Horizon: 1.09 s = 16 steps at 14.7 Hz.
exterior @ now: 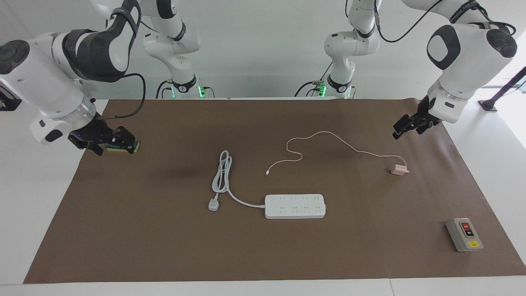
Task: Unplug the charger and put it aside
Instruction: 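Set the charger down near the switch box and release with the left gripper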
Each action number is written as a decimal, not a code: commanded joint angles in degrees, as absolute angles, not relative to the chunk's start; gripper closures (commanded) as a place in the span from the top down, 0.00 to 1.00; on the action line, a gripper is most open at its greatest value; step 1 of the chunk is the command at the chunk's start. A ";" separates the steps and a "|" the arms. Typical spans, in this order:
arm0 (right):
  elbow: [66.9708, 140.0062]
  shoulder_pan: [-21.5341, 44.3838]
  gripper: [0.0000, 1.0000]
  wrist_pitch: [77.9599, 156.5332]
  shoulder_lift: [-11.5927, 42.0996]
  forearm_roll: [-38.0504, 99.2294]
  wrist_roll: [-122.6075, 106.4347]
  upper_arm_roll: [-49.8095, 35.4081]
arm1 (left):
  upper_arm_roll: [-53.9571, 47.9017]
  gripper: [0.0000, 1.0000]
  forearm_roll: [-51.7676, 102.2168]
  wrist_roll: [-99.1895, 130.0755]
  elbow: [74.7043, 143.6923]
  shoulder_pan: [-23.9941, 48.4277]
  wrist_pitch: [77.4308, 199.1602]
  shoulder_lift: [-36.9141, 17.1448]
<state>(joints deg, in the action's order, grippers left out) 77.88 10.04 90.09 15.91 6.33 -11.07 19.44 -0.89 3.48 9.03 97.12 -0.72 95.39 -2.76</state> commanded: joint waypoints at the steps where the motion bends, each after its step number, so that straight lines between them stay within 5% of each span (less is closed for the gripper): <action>1: 82.42 2.66 1.00 90.00 8.37 -1.21 -12.48 7.86 | -0.35 1.00 1.50 9.41 100.53 0.53 93.60 1.56; 6: 93.32 -0.97 1.00 89.91 -1.13 -1.67 -10.29 3.43 | -0.35 1.00 1.14 6.50 104.94 0.79 94.13 5.10; 16: 94.39 -2.20 1.00 90.88 -1.41 -1.67 -5.71 2.37 | -1.05 1.00 0.88 1.41 105.47 0.18 97.21 5.27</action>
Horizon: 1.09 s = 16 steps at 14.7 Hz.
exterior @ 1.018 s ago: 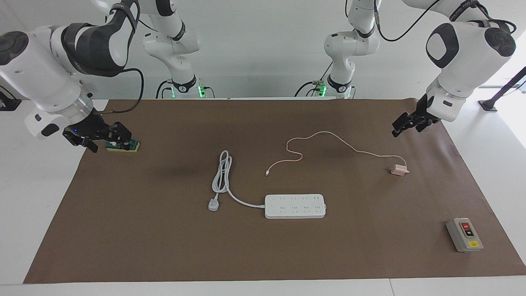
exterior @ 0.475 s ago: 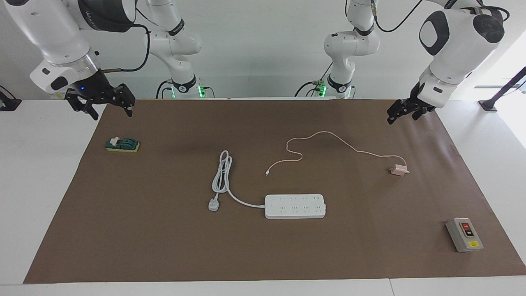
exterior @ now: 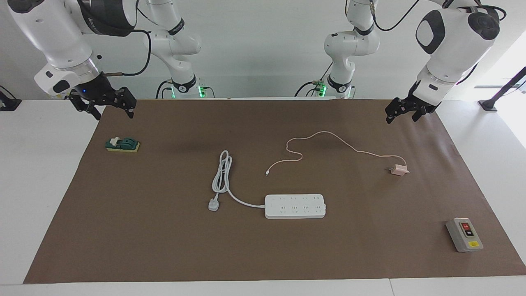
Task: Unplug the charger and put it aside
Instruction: 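Set the charger down near the switch box and release with the left gripper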
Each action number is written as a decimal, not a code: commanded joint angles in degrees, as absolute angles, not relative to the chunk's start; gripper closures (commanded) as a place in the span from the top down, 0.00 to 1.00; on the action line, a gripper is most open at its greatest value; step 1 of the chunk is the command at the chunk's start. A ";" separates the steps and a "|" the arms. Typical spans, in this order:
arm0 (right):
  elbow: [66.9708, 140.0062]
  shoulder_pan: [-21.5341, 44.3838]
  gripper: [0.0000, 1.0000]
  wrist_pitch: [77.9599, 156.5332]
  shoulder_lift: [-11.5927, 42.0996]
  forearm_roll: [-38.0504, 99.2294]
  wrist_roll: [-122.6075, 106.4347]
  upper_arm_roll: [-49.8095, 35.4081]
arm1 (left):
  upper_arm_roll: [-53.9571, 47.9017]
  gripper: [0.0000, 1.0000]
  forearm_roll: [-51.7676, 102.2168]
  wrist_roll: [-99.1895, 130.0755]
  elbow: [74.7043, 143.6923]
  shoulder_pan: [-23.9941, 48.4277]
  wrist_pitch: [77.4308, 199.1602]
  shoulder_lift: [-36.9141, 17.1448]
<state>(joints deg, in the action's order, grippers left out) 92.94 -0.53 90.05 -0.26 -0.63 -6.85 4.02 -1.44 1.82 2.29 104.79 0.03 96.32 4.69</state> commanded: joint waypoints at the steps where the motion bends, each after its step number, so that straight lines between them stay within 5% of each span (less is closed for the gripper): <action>1: 94.39 -2.20 1.00 90.88 -1.41 -1.67 -5.71 2.37 | -1.05 1.00 0.79 1.32 105.38 0.26 97.21 5.36; 16: 94.48 -1.58 1.00 90.18 -1.58 -1.58 -5.80 2.46 | -2.37 1.00 -2.02 0.62 102.92 0.79 94.57 5.36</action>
